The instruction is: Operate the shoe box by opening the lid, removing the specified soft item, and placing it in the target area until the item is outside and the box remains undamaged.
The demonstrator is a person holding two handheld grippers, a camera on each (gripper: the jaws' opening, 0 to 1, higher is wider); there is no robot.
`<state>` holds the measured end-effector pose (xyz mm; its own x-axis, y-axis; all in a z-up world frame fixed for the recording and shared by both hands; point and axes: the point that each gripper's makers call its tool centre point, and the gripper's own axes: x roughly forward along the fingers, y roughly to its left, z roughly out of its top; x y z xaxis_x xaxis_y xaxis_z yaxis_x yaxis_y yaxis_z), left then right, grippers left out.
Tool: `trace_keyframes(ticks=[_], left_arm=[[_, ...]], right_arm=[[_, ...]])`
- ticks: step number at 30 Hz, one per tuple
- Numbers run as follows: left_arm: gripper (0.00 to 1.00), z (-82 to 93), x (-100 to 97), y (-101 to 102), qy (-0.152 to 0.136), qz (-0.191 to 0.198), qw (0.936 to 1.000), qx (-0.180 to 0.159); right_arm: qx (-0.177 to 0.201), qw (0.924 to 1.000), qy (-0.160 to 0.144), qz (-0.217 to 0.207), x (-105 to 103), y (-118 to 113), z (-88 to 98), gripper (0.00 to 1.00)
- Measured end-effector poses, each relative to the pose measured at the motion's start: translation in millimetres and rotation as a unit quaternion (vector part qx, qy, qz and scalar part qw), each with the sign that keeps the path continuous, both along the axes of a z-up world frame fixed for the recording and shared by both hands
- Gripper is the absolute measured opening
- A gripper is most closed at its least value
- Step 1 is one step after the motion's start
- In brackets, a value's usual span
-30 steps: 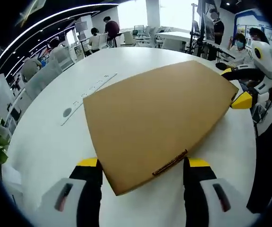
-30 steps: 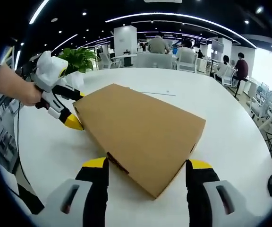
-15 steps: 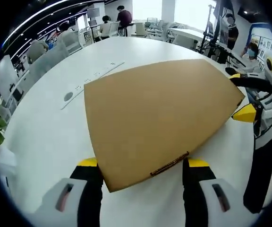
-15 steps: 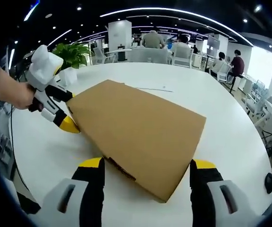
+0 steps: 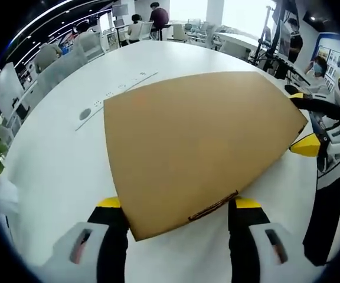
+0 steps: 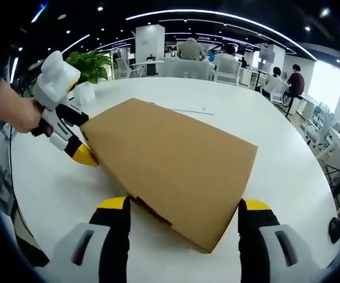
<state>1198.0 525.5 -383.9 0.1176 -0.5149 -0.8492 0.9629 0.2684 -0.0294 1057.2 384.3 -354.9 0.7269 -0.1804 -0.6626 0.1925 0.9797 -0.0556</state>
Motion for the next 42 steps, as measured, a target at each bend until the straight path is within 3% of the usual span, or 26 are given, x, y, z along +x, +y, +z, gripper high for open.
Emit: trace_keyframes(ticks=[10, 25, 42], left_arm=[[0.66, -5.0, 11.0, 2, 0.008, -0.005, 0.9999, 0.013], [0.66, 1.5, -5.0, 2, 0.004, 0.006, 0.9997, 0.021], [0.66, -0.9, -7.2, 4, 0.0, 0.014, 0.9998, 0.011]], right_arm=[[0.003, 1.0, 0.004, 0.002, 2, -3, -2.1, 0.75], [0.003, 1.0, 0.003, 0.008, 0, -5, -2.6, 0.74], [0.008, 0.9997, 0.015, 0.017, -2, -4, -1.5, 0.73]])
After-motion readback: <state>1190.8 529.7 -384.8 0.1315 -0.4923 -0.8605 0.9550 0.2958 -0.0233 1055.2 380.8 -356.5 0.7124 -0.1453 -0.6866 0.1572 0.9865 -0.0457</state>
